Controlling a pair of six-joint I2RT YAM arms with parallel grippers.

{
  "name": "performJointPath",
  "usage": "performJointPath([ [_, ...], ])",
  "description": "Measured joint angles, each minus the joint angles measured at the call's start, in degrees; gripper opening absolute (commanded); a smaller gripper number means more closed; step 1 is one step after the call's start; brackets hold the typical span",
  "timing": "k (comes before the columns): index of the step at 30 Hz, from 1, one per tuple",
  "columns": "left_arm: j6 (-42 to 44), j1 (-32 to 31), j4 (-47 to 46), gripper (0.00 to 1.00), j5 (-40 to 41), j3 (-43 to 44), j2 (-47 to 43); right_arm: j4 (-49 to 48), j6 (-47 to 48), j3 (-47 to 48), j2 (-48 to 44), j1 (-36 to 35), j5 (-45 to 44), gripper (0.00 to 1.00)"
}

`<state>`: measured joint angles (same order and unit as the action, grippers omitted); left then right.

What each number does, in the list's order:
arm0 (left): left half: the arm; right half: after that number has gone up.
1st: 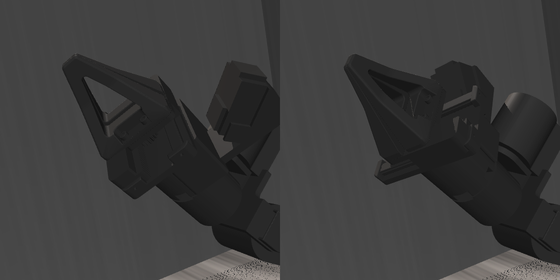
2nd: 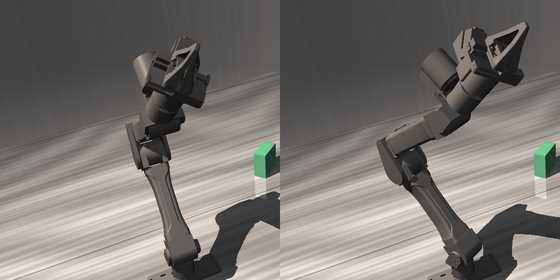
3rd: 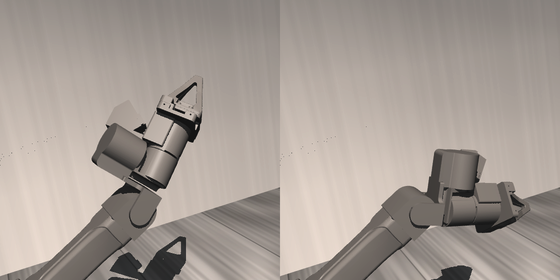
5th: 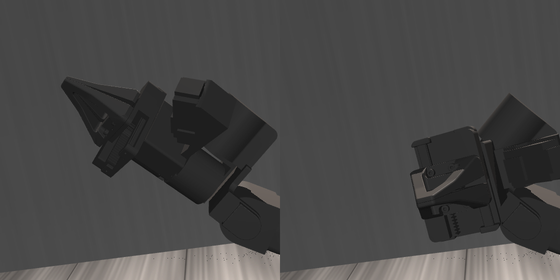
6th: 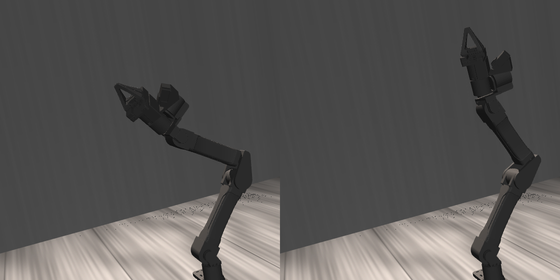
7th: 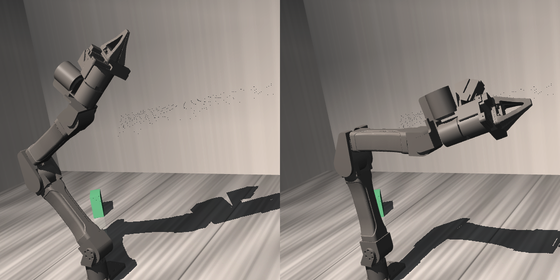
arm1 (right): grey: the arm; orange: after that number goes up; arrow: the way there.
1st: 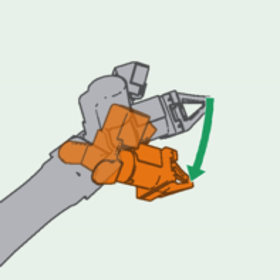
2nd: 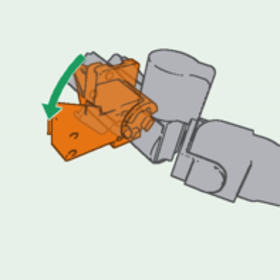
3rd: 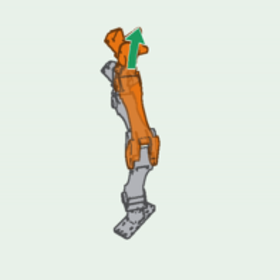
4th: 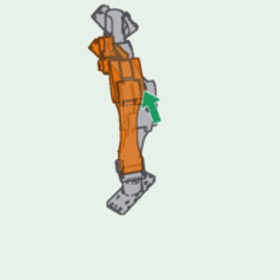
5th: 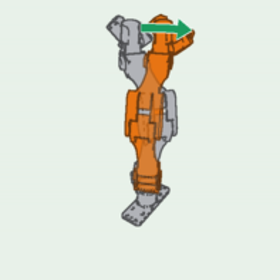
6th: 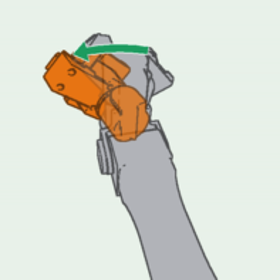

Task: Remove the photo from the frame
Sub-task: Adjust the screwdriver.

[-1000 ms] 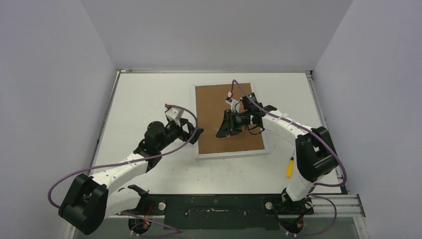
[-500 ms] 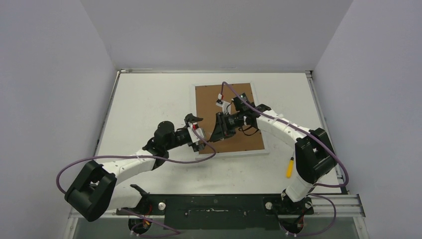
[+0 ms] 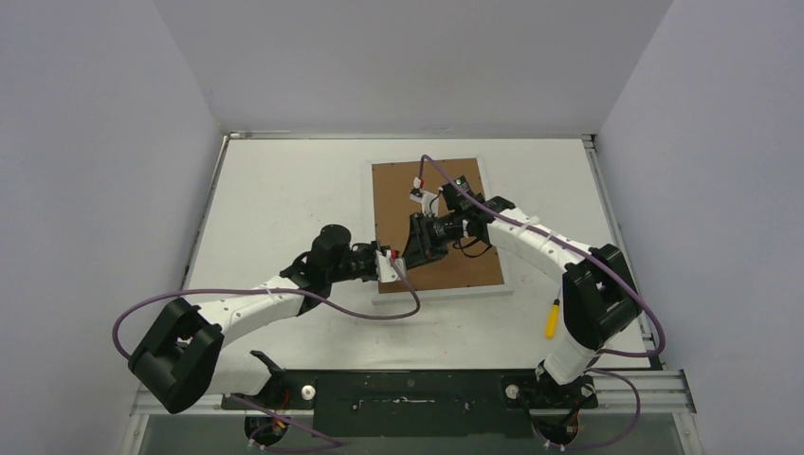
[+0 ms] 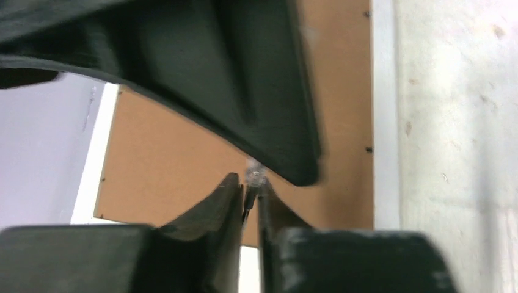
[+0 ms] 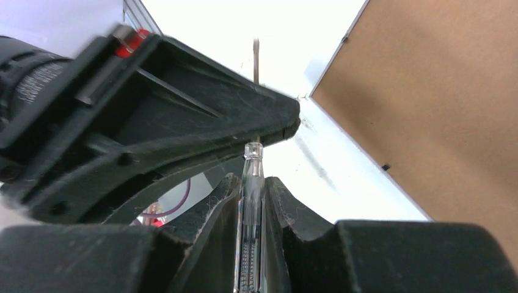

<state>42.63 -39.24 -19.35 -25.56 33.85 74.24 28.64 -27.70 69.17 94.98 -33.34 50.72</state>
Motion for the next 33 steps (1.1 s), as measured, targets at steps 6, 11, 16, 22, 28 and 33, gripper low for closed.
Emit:
performJointPath([
  [6,0.42,-0.57,2.71,0.00,0.48,0.70,0.04,0.02,0.07,0.33,-0.07,0.98,-1.09,0.38],
  [11,-4.57,-1.20,2.64,0.00,2.12,0.70,0.02,-4.35,-1.81,-2.75,-3.69,1.70,-4.85,0.65],
  [16,-8.76,-1.84,2.01,0.00,2.60,0.48,-0.35,-9.81,-3.89,-6.19,-8.85,2.16,-7.65,0.60],
  [22,-10.78,-2.29,1.97,0.00,2.80,0.48,-0.44,-12.00,-4.66,-6.19,-9.03,2.16,-8.31,0.50],
  [28,-11.37,-2.29,1.97,0.00,2.91,0.48,-0.44,-12.07,-4.87,-6.19,-8.81,2.12,-8.31,0.53],
  [33,-11.58,-2.29,2.01,0.00,3.34,0.48,-0.44,-11.50,-4.42,-6.19,-7.37,1.36,-8.35,0.50],
])
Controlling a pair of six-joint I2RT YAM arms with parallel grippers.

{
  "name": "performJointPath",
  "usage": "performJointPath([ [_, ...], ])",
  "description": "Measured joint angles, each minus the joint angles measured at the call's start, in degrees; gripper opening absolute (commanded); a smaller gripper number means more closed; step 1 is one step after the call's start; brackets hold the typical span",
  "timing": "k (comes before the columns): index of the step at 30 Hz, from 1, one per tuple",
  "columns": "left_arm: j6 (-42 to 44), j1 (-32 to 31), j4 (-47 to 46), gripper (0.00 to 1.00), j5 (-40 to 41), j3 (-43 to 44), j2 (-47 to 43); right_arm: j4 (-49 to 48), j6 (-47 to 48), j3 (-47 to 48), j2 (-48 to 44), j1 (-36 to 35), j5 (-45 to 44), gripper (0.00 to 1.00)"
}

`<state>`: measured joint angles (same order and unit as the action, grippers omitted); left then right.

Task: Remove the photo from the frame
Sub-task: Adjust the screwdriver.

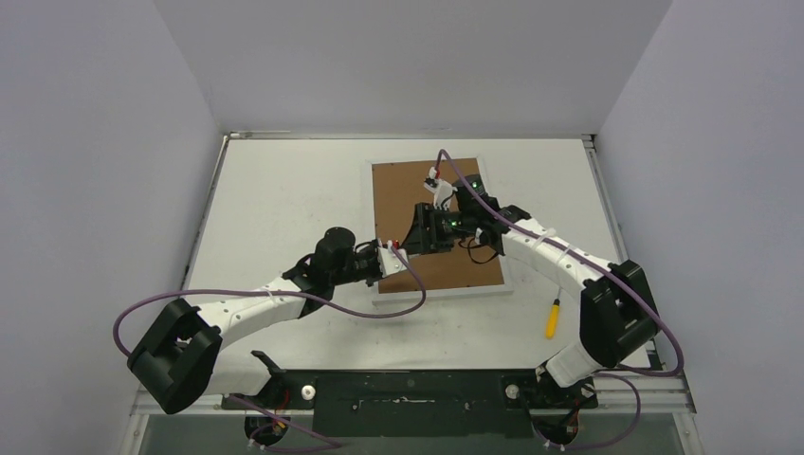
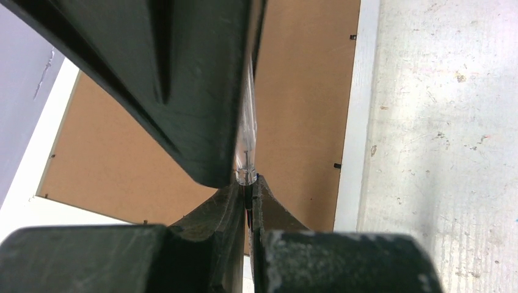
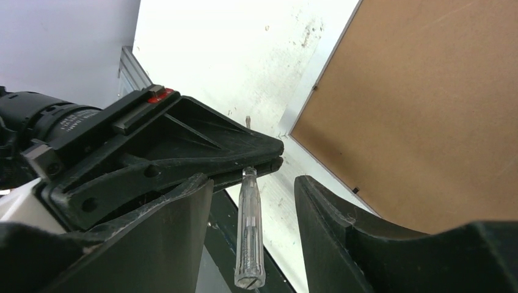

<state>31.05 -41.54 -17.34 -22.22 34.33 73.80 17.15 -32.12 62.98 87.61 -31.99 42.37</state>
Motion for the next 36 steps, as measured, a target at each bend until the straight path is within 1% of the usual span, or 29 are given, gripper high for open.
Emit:
performJointPath([
  [8,-0.15,-0.02,0.02,0.00,0.59,0.00,0.00,1.09,0.72,0.00,1.01,-1.01,-0.15,0.19],
  [10,-0.22,-0.02,0.02,0.00,0.66,0.00,0.00,1.16,0.70,0.00,1.14,-1.05,-0.09,0.08],
  [11,-0.24,-0.02,0.09,0.02,0.79,0.00,0.00,1.14,0.70,0.00,1.14,-1.07,0.04,0.06],
  [13,-0.37,-0.04,0.17,0.18,0.83,0.00,0.00,1.18,0.52,0.00,1.16,-1.07,0.07,0.05],
  [17,-1.57,-0.04,-0.02,0.56,1.51,0.00,-0.07,1.64,0.63,0.00,1.22,-0.81,-0.52,0.05],
  [19,-3.67,-0.04,-0.33,0.77,2.49,-0.02,-0.17,1.86,0.83,0.00,1.29,0.09,-0.85,0.05],
  [20,-5.18,-0.04,-0.96,0.89,3.15,-0.22,-0.31,1.84,1.09,0.00,1.36,0.74,-0.94,0.05],
  [21,-8.09,-0.04,-2.25,0.98,4.39,-0.70,-0.68,1.86,1.42,0.02,1.60,1.46,-1.03,0.05],
  [22,-8.81,-0.04,-2.73,0.97,4.72,-0.96,-0.96,1.86,1.68,0.11,1.97,2.23,-1.07,0.05],
  [24,-14.60,0.00,-4.87,0.97,7.45,-2.29,-2.19,1.97,2.12,0.57,3.17,3.54,-1.09,0.05],
  [27,-25.11,0.42,-6.73,0.96,13.35,-3.85,-4.31,1.55,2.71,1.07,5.95,5.18,-1.05,0.05],
  [28,-29.99,1.14,-6.49,0.96,15.47,-3.89,-4.96,1.36,2.75,1.09,6.93,5.73,-1.07,0.05],
  [31,-43.45,6.78,-3.74,0.97,17.25,-2.67,-5.57,-0.02,2.43,1.18,9.66,7.08,-1.03,0.05],
  [34,-54.42,14.69,-1.18,0.96,14.29,-0.44,-3.72,-2.43,1.25,1.20,12.00,8.13,-0.94,0.05],
  [36,-59.43,18.21,-1.22,0.96,11.65,0.15,-1.84,-4.85,0.13,1.20,13.51,8.66,-0.66,0.05],
])
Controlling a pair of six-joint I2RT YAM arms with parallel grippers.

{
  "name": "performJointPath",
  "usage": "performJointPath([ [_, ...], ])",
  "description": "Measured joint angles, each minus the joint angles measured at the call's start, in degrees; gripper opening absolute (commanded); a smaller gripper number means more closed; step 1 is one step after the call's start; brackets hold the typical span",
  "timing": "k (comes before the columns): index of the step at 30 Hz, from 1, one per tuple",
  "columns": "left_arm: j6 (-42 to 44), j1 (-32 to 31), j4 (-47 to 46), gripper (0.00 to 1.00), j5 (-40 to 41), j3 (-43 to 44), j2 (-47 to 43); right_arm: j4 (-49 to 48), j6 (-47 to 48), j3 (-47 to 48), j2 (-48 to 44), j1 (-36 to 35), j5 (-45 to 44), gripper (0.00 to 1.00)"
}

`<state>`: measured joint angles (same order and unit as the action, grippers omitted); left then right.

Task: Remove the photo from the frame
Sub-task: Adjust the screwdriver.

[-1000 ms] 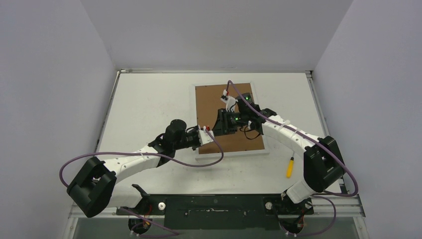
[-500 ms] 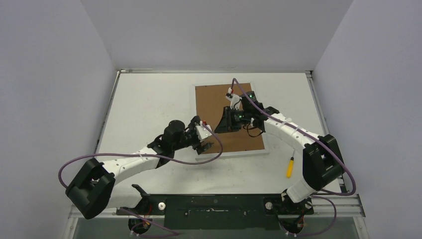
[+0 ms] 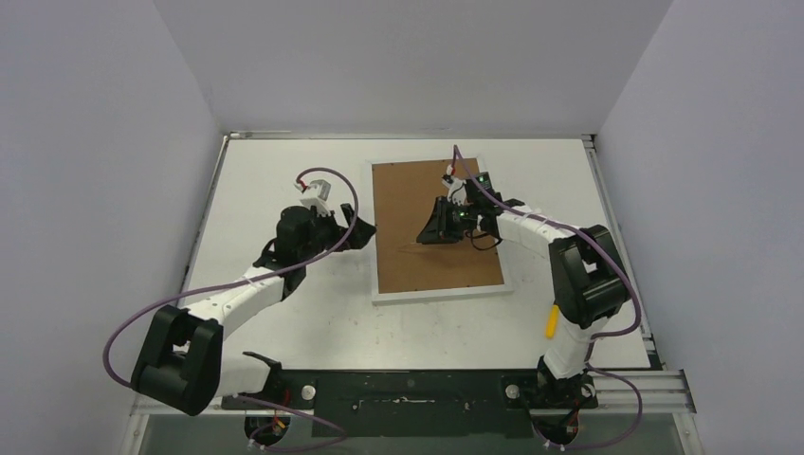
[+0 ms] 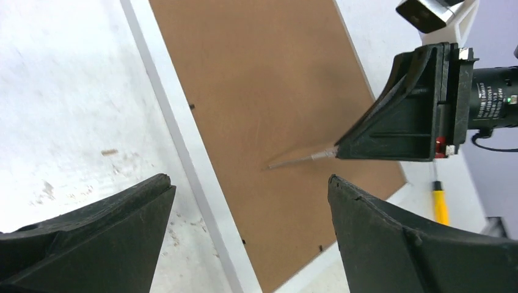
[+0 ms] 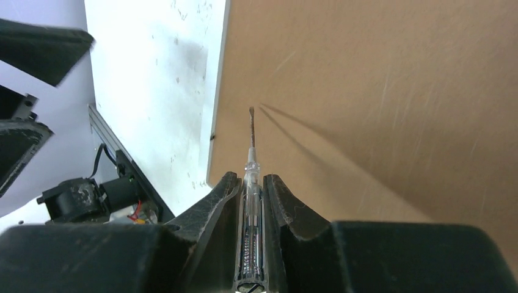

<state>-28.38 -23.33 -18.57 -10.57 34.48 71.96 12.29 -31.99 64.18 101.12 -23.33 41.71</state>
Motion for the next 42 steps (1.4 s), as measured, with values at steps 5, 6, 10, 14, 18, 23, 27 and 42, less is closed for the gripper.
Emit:
performJointPath([
  [5,-8.02,2.05,0.76,0.97,-5.92,0.02,3.85,-6.29,-1.97,0.00,3.17,0.66,1.62,0.05],
  [6,-8.90,2.05,0.98,0.97,-6.86,0.02,4.17,-7.32,-2.12,0.00,3.63,0.81,2.03,0.05],
  [10,-10.80,2.08,2.16,1.00,-9.86,0.39,4.33,-12.52,-2.34,-0.61,4.33,0.79,4.02,0.05],
  [14,-13.44,2.08,2.75,0.90,-12.15,1.09,4.28,-16.87,-1.01,-2.82,2.84,0.28,4.79,0.05],
  [18,-18.29,2.01,5.68,0.89,-14.01,2.27,2.78,-20.00,1.92,-8.07,-3.13,-1.99,4.26,0.06],
  [23,-23.12,1.95,10.45,0.88,-13.90,3.76,-3.58,-26.12,4.87,-12.15,-10.10,-5.90,2.75,0.06],
  [27,-26.51,1.95,12.81,0.87,-12.07,4.35,-9.60,-32.02,8.94,-17.53,-15.76,-9.75,-2.36,0.05],
  [42,-35.63,1.95,13.92,0.85,-10.51,2.08,-15.72,-38.97,28.81,-24.20,-25.27,-11.63,-0.94,0.05],
])
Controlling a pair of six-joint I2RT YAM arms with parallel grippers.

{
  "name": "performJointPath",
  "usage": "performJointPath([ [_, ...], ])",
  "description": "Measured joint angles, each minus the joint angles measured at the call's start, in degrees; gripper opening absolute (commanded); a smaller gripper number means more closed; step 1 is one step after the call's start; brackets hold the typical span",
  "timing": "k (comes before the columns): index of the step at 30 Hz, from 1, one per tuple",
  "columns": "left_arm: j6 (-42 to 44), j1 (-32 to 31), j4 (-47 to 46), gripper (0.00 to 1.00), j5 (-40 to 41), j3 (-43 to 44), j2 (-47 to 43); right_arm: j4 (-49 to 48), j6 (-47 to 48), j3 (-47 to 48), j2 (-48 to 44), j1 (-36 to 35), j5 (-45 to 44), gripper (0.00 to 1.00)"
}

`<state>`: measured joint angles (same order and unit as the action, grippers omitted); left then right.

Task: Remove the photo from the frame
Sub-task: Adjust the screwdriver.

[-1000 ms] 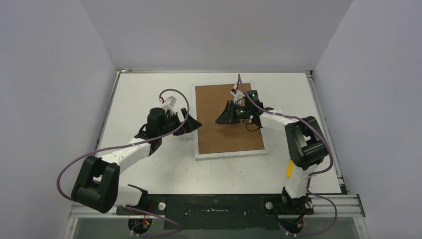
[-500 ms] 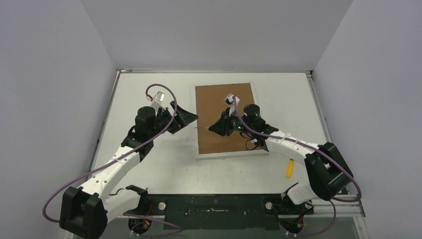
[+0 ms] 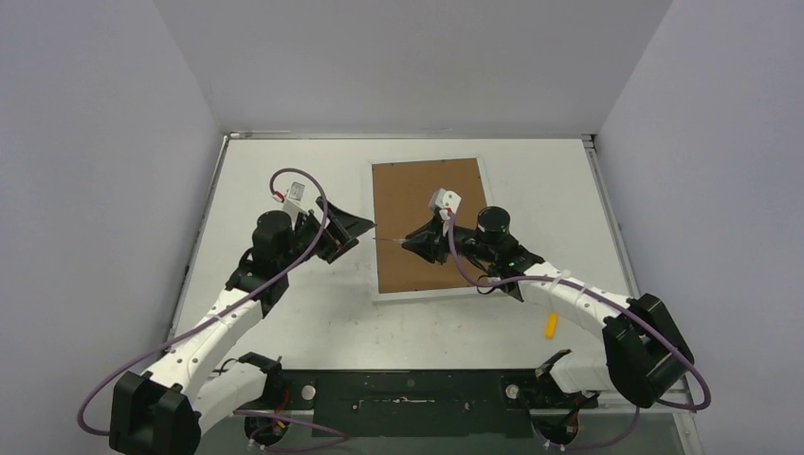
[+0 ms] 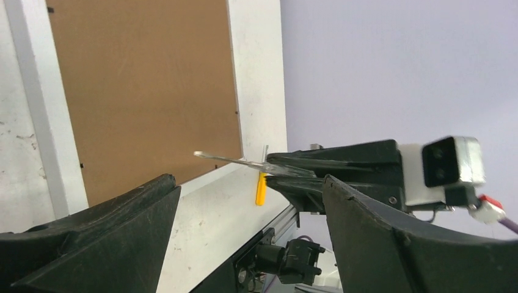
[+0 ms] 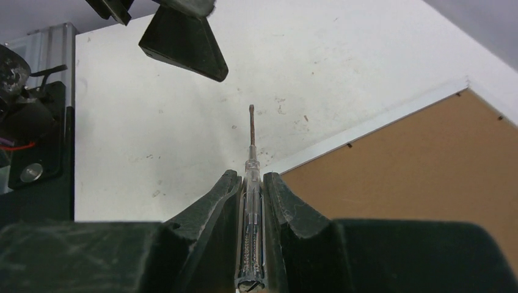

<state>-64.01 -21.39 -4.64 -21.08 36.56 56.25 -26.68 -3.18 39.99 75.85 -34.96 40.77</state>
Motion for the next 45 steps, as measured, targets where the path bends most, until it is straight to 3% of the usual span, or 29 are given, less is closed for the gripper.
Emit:
performJointPath([
  [7,-0.24,0.07,1.16,0.83,0.22,-0.04,2.27,3.08,9.75,0.52,-2.12,-0.35,-0.24,0.05],
  [14,-5.01,-2.93,-0.37,0.77,-0.28,-0.22,4.94,3.04,12.28,0.37,-2.14,-1.51,-0.90,0.05],
  [20,-13.18,-11.45,-8.79,0.60,3.58,-3.02,5.05,2.25,13.29,-0.44,-2.16,-4.07,-2.05,0.05],
  [35,-23.02,-11.69,-20.33,0.34,9.70,-9.33,6.49,-0.55,13.25,-1.88,-3.65,-6.10,-4.35,0.06],
  [39,-24.13,-11.69,-21.75,0.06,10.60,-10.34,6.60,-1.40,13.25,-1.88,-3.65,-6.43,-5.01,0.07],
  [41,-25.11,-11.69,-22.80,0.00,11.21,-10.95,6.60,-1.55,13.25,-1.97,-3.67,-6.56,-5.40,0.08],
  [43,-26.01,-11.69,-23.96,0.00,11.87,-10.95,6.60,-1.62,13.27,-2.10,-3.67,-6.67,-6.27,0.12],
  [45,-26.21,-11.74,-24.48,0.00,12.22,-10.95,6.54,-1.95,13.25,-2.10,-3.72,-6.71,-6.56,0.24],
])
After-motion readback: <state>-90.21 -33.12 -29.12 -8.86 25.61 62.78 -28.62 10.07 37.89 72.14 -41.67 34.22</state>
